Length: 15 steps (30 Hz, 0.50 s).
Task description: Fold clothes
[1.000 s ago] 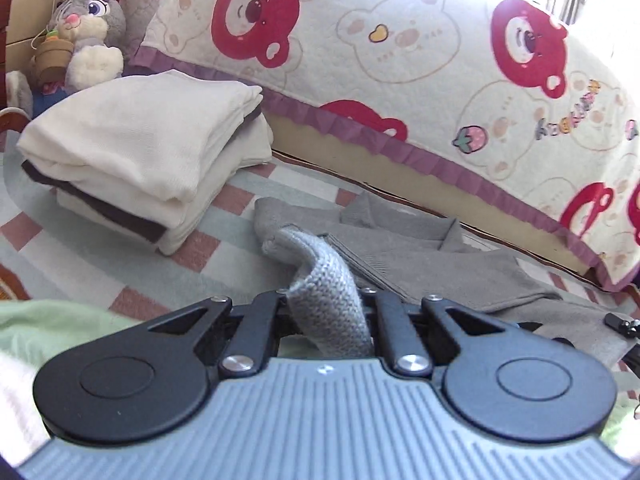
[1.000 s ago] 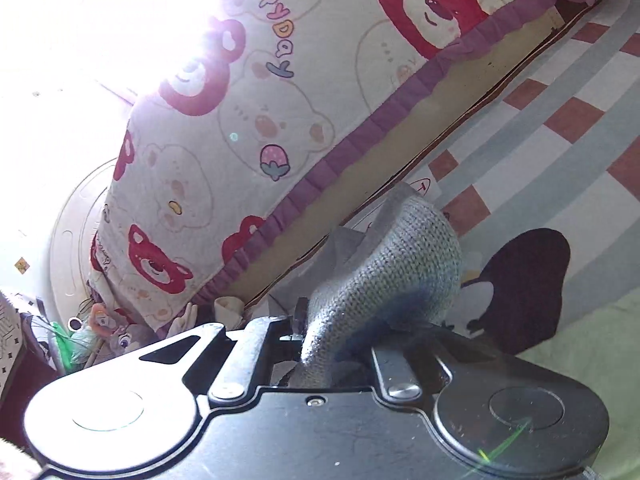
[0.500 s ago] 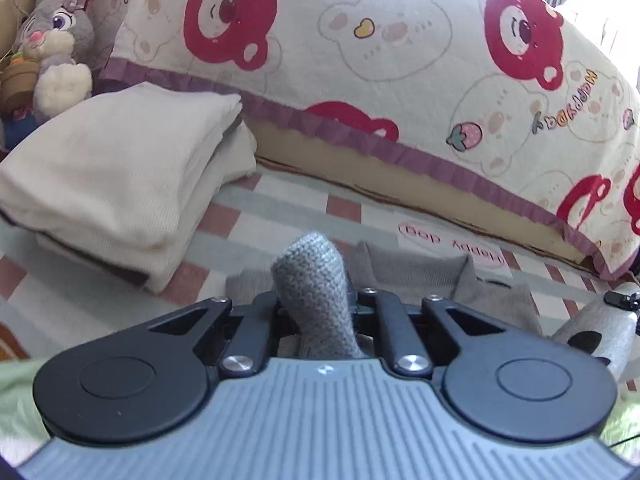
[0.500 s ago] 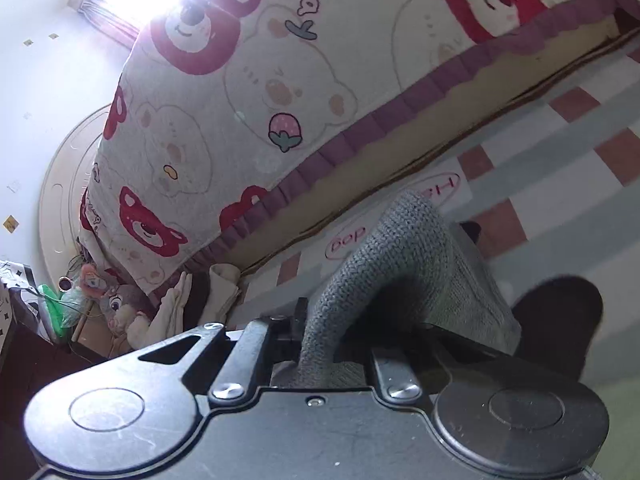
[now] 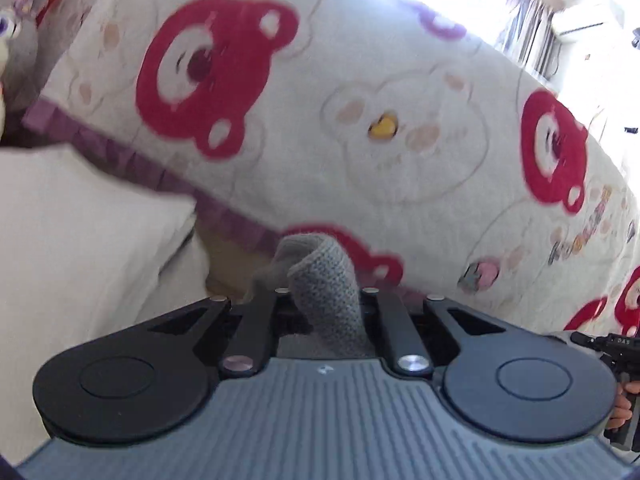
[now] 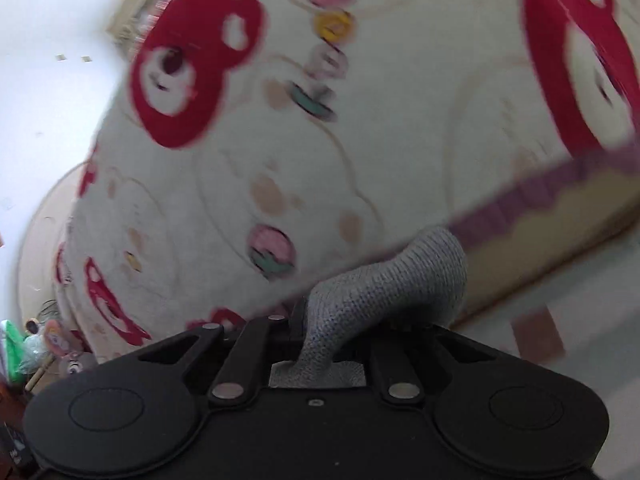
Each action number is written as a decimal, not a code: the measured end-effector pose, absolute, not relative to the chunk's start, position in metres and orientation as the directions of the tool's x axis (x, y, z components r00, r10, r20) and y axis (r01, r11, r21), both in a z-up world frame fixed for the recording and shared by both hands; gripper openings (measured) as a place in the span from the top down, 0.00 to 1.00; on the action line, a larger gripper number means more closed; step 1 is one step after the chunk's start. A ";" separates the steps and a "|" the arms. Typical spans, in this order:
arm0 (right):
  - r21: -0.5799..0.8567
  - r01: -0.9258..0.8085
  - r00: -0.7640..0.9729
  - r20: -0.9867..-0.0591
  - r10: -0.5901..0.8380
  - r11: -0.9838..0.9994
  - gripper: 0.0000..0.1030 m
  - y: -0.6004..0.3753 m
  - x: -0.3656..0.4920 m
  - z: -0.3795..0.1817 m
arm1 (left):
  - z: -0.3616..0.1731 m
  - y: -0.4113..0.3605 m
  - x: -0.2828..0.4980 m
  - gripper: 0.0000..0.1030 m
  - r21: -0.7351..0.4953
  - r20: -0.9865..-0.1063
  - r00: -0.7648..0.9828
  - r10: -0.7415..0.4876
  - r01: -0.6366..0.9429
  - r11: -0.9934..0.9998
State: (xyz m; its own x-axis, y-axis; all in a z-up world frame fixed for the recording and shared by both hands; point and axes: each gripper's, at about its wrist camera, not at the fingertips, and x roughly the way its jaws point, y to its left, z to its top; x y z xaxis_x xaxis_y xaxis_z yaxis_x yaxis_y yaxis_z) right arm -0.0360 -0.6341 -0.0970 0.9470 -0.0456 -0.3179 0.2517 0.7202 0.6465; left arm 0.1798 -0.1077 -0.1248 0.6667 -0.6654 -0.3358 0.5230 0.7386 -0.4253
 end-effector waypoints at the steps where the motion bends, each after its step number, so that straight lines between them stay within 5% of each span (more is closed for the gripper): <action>1: 0.645 0.304 0.926 -0.372 -0.059 0.701 0.89 -0.634 -0.036 -0.118 | -0.146 -0.112 0.180 0.90 -0.401 -0.400 0.641 -0.655 0.521 0.754; 3: 0.594 0.371 0.880 -0.471 -0.066 0.714 0.89 -0.624 -0.031 -0.147 | -0.180 -0.122 0.181 0.90 -0.348 -0.502 0.597 -0.626 0.523 0.778; 10: 0.567 0.414 0.848 -0.525 -0.075 0.712 0.88 -0.628 0.001 -0.122 | -0.169 -0.132 0.220 0.90 -0.387 -0.490 0.594 -0.637 0.507 0.770; 15: 0.565 0.312 0.918 -0.387 -0.089 0.764 0.88 -0.635 0.031 -0.053 | -0.112 -0.129 0.253 0.90 -0.393 -0.295 0.676 -0.675 0.558 0.731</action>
State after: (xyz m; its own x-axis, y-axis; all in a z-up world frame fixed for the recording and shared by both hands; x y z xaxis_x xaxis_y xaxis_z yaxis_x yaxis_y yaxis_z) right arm 0.0309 -0.6347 -0.0525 0.9179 -0.0886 -0.3869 0.3118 0.7642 0.5646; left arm 0.2535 -0.1286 -0.1122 0.6765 -0.6749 -0.2947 0.5578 0.7308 -0.3934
